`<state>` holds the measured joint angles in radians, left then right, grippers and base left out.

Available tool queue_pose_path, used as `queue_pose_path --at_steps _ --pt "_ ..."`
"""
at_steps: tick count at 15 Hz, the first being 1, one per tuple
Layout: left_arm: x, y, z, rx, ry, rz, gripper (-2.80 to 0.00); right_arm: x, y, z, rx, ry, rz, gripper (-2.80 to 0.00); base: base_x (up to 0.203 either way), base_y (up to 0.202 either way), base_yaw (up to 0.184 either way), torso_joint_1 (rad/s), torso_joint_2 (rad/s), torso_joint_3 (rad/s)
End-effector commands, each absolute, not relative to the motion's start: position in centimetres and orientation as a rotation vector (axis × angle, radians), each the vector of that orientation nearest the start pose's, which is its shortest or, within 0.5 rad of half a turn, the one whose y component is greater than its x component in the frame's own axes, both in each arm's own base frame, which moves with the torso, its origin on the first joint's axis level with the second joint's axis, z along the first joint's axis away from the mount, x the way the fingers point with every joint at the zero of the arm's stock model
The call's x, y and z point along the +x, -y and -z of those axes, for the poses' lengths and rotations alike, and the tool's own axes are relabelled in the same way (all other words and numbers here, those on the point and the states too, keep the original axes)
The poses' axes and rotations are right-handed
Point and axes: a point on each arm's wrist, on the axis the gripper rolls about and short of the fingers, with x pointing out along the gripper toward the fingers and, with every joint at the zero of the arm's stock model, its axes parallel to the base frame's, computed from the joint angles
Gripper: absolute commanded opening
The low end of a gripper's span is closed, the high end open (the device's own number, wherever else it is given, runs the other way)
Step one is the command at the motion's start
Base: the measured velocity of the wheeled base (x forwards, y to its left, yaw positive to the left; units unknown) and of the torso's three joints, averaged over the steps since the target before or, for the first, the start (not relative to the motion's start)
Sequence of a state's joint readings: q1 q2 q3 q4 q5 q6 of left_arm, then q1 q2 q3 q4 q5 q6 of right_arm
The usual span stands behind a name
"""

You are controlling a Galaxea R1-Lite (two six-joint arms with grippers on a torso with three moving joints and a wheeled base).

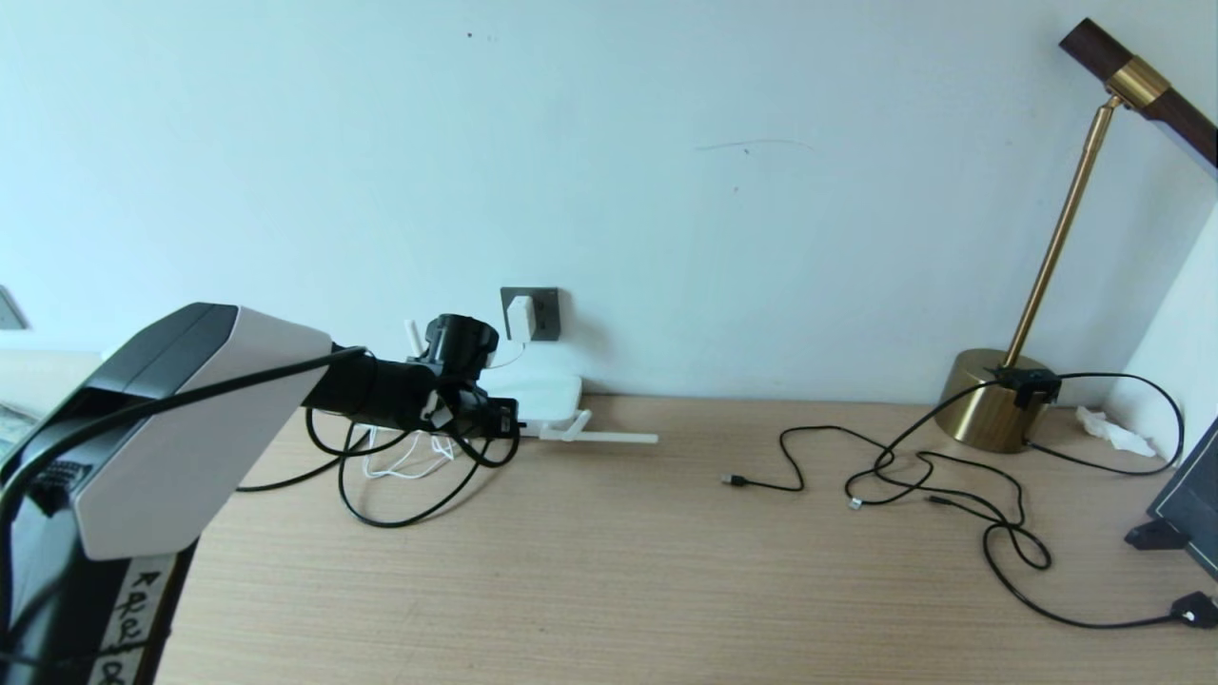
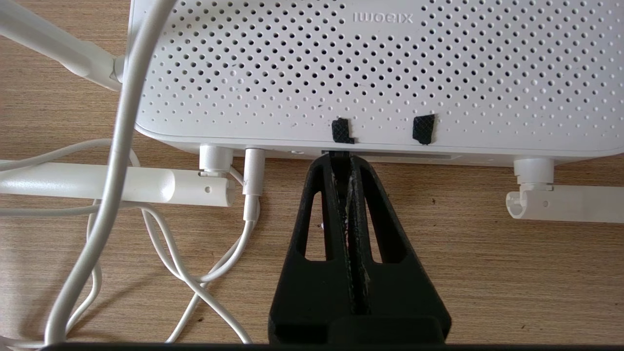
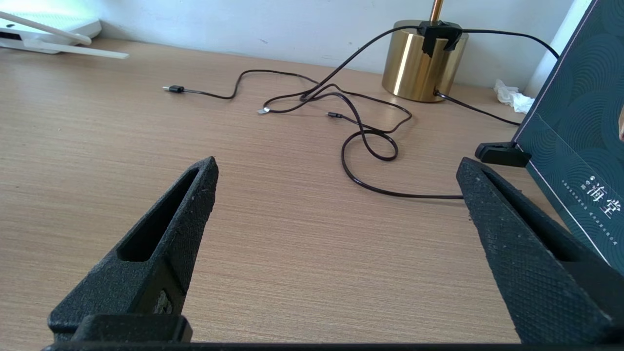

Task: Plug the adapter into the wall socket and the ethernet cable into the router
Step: Plug cable into router interface

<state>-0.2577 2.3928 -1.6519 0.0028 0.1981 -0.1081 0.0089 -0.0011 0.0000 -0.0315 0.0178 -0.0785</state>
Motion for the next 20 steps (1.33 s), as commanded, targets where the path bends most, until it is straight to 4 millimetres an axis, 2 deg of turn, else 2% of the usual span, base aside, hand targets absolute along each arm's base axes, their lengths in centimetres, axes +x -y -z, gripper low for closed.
queue_pose_path --at_steps 1,2,3,10,12,14,16,20 --pt "46.0 11.7 -7.2 0.065 -0.727 0.016 -2.8 -2.2 0.0 -7.6 -0.08 0.023 -0.027 0.0 0.0 0.0 0.0 0.0 0.0 0.0" --pt "46.0 11.7 -7.2 0.065 -0.728 0.016 -2.8 -2.2 0.0 -7.6 -0.08 0.023 -0.028 0.0 0.0 0.0 0.0 0.0 0.0 0.0" --pt "46.0 11.7 -7.3 0.064 -0.724 0.016 0.0 -2.2 0.0 -7.6 -0.08 0.023 -0.027 0.0 0.0 0.0 0.0 0.0 0.0 0.0" --pt "45.7 11.6 -7.7 0.057 -0.726 0.013 0.0 -2.2 0.0 -7.6 -0.08 0.023 -0.027 0.0 0.0 0.0 0.0 0.0 0.0 0.0" --pt "45.1 11.5 -9.0 0.055 -0.713 0.016 0.0 -2.2 0.0 -7.6 -0.08 0.023 -0.027 0.0 0.0 0.0 0.0 0.0 0.0 0.0" --pt "43.8 11.7 -11.2 0.052 -0.687 0.028 0.0 -2.2 0.0 -7.6 -0.08 0.023 -0.027 0.0 0.0 0.0 0.0 0.0 0.0 0.0" --pt "41.4 12.4 -14.7 0.049 -0.638 0.06 0.0 -2.2 0.0 -7.6 -0.08 0.023 -0.027 0.0 0.0 0.0 0.0 0.0 0.0 0.0" --pt "33.8 14.4 -22.8 0.035 -0.54 0.168 0.0 -2.2 0.0 -7.6 -0.08 0.023 -0.028 0.0 0.0 0.0 0.0 0.0 0.0 0.0"
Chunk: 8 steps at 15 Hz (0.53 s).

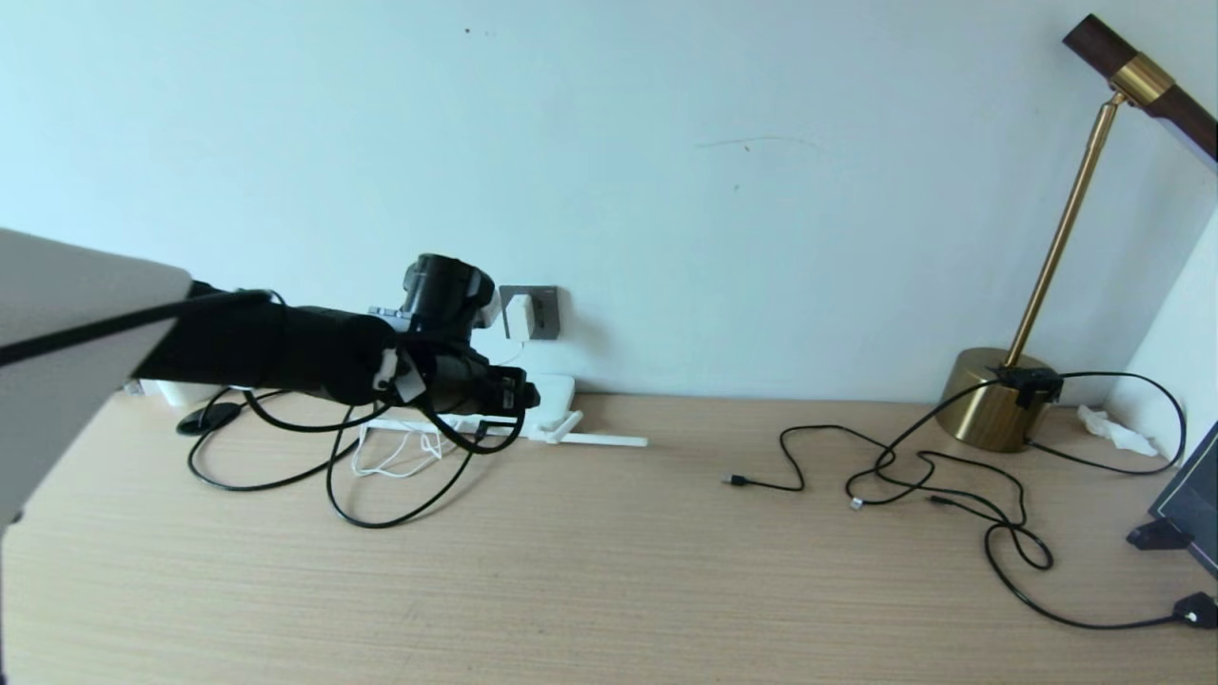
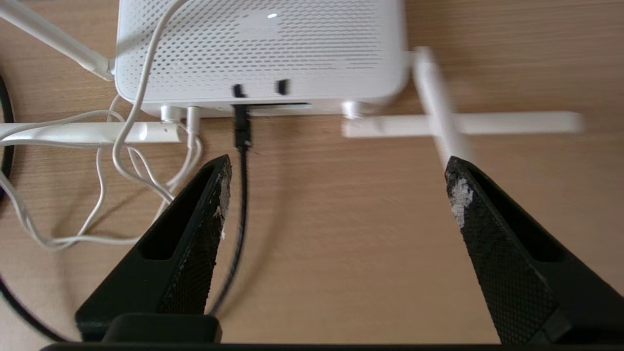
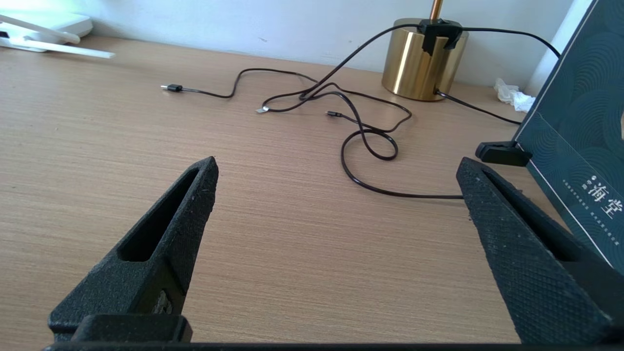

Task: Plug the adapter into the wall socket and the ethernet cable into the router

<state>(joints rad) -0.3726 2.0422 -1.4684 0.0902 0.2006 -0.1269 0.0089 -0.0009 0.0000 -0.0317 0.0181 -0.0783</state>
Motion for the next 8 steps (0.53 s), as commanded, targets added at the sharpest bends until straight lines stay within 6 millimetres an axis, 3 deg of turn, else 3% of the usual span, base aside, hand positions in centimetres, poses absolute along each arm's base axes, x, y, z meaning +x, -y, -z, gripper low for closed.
queue_pose_path --at_steps 1,2,3,6,8 --pt "31.7 14.4 -24.8 0.01 -0.517 0.182 0.0 -2.2 0.0 -7.6 -0.08 0.023 -0.028 0.0 0.0 0.0 0.0 0.0 0.0 0.0" --pt "29.5 14.2 -26.8 -0.017 -0.487 0.192 0.0 -2.2 0.0 -7.6 -0.08 0.023 -0.027 0.0 0.0 0.0 0.0 0.0 0.0 0.0" --pt "27.1 13.7 -28.9 -0.043 -0.45 0.198 -2.8 -2.2 0.0 -7.6 -0.078 0.023 -0.027 0.0 0.0 0.0 0.0 0.0 0.0 0.0" --pt "18.9 9.9 -34.2 -0.123 -0.316 0.205 -2.8 -2.2 0.0 -7.6 -0.08 0.023 -0.027 0.0 0.0 0.0 0.0 0.0 0.0 0.0" --pt "12.7 6.2 -35.4 -0.167 -0.219 0.165 -2.8 -2.2 0.0 -7.6 -0.08 0.023 -0.027 0.0 0.0 0.0 0.0 0.0 0.0 0.0"
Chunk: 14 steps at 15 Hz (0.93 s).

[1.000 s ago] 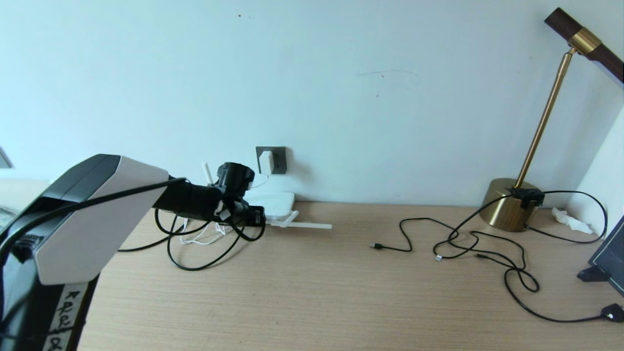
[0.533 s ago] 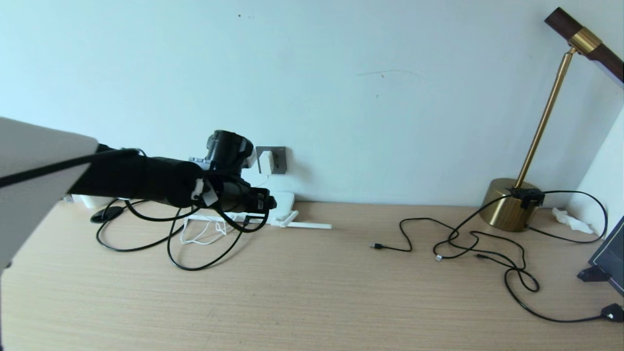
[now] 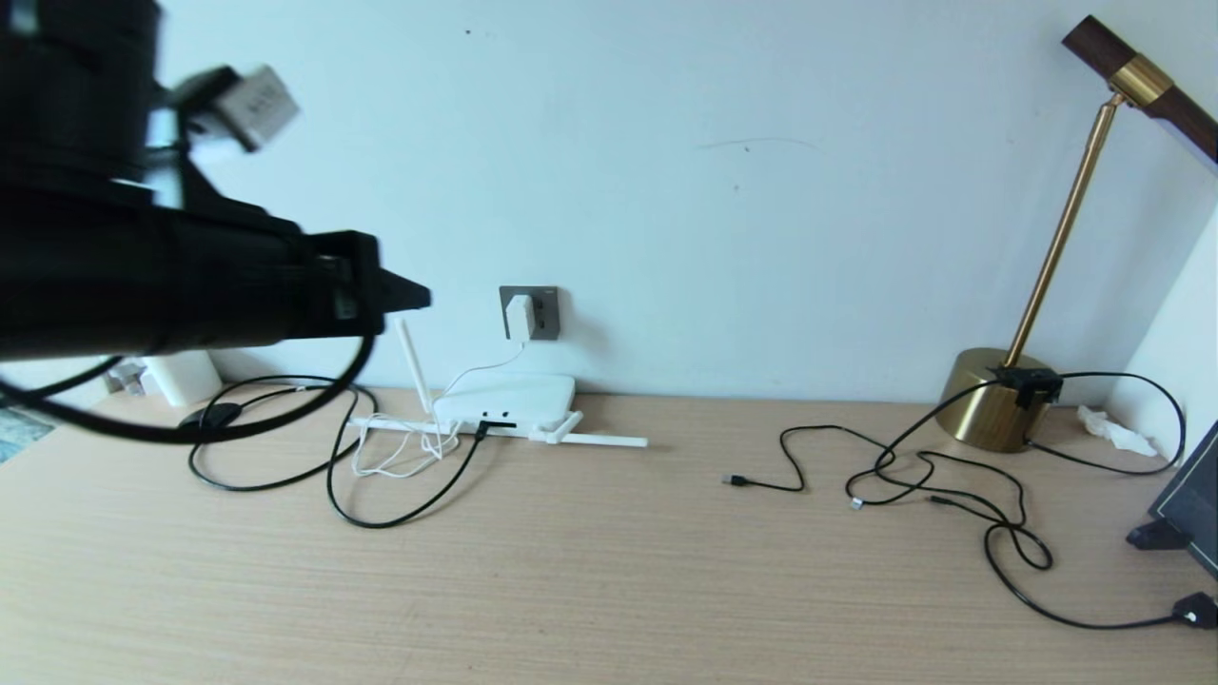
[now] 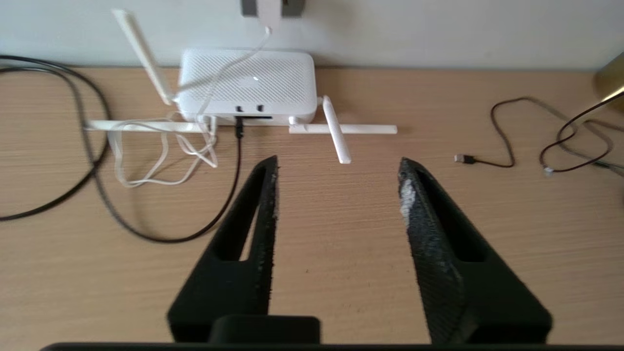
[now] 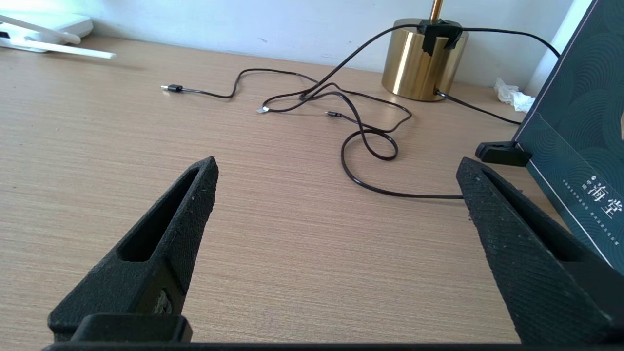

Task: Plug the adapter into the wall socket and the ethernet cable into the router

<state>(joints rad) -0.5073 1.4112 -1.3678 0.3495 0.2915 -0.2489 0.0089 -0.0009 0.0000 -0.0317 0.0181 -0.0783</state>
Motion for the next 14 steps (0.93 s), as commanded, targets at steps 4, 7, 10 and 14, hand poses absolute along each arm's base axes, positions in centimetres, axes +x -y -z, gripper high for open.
queue_pose_path --at_steps 4,7,10,14 --pt "1.4 -0.5 -30.3 -0.207 -0.07 -0.132 -2.8 -2.2 0.0 -7.6 -0.08 0.023 -0.027 0.0 0.0 0.0 0.0 0.0 0.0 0.0" --pt "-1.9 -0.6 -18.2 -0.148 -0.158 -0.262 -2.8 -2.2 0.0 -7.6 -0.071 0.021 -0.025 0.0 0.0 0.0 0.0 0.0 0.0 0.0" --pt "-0.6 -0.2 -8.5 -0.046 -0.364 -0.204 -2.8 -2.2 0.0 -7.6 -0.058 0.021 -0.025 0.0 0.0 0.0 0.0 0.0 0.0 0.0" --pt "-0.5 0.2 -7.8 0.122 -0.374 -0.032 -2.8 -2.2 0.0 -7.5 -0.061 0.017 -0.023 0.0 0.0 0.0 0.0 0.0 0.0 0.0"
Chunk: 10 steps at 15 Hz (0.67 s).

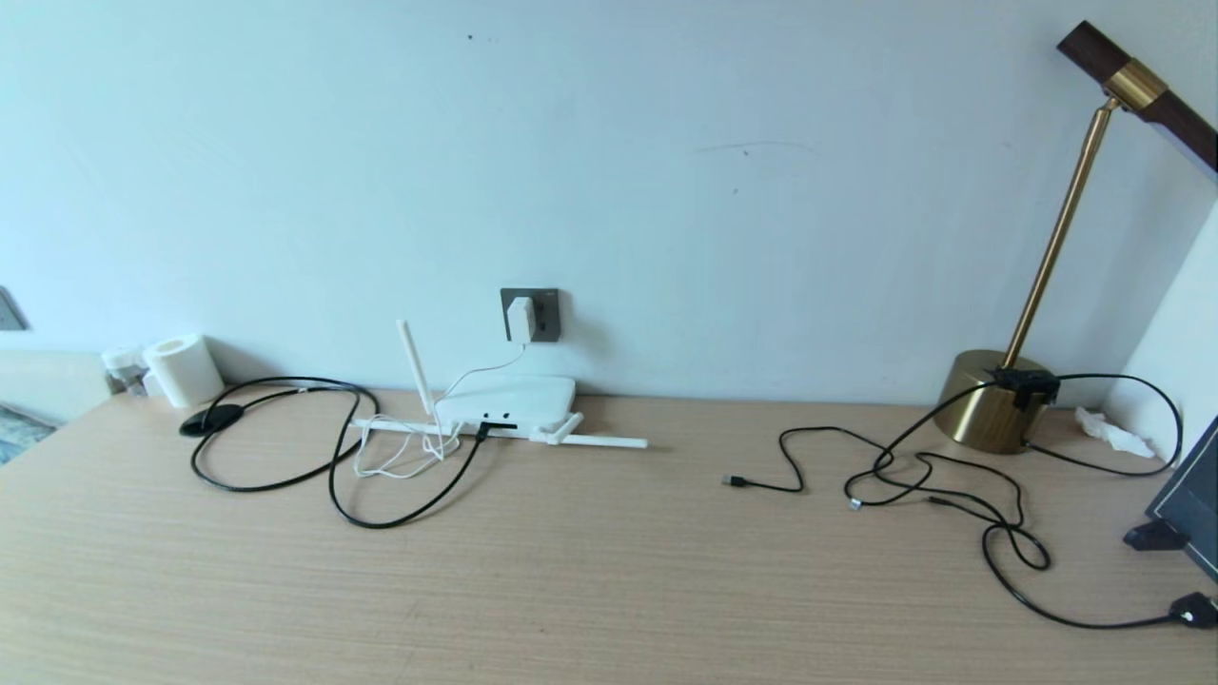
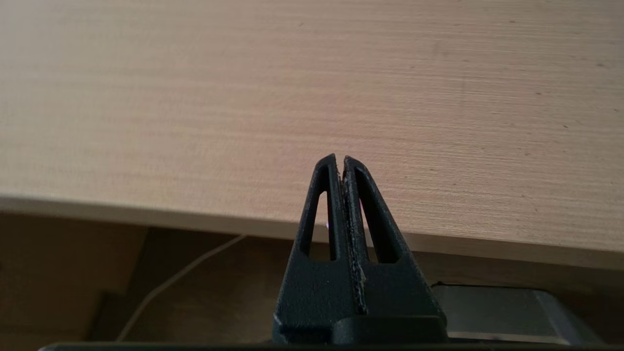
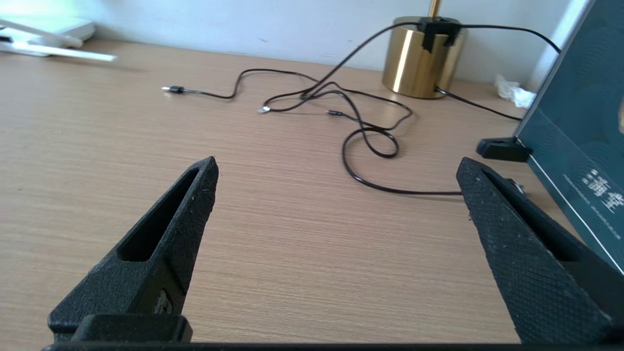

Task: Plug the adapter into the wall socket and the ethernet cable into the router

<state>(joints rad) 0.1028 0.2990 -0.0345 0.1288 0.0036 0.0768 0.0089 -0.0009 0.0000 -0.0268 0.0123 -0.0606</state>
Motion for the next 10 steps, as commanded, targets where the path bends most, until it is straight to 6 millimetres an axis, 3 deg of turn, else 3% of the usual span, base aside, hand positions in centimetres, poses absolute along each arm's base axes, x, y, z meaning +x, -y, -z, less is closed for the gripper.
queue_pose_path --at_steps 1,5,10 --pt "-0.48 0.2 -8.08 0.145 -0.355 -0.005 -2.8 -2.2 -0.01 -7.52 -0.06 0.017 -0.021 0.0 0.0 0.0 0.0 0.0 0.0 0.0" --pt "-0.49 0.01 -8.07 0.099 -0.353 0.153 -2.8 -2.19 -0.01 -7.49 -0.061 0.016 -0.024 0.0 0.0 0.0 0.0 0.0 0.0 0.0" --pt "-0.37 -0.02 -8.05 0.042 -0.306 0.019 -2.8 -2.19 -0.01 -7.53 -0.061 0.019 -0.024 0.0 0.0 0.0 0.0 0.0 0.0 0.0"
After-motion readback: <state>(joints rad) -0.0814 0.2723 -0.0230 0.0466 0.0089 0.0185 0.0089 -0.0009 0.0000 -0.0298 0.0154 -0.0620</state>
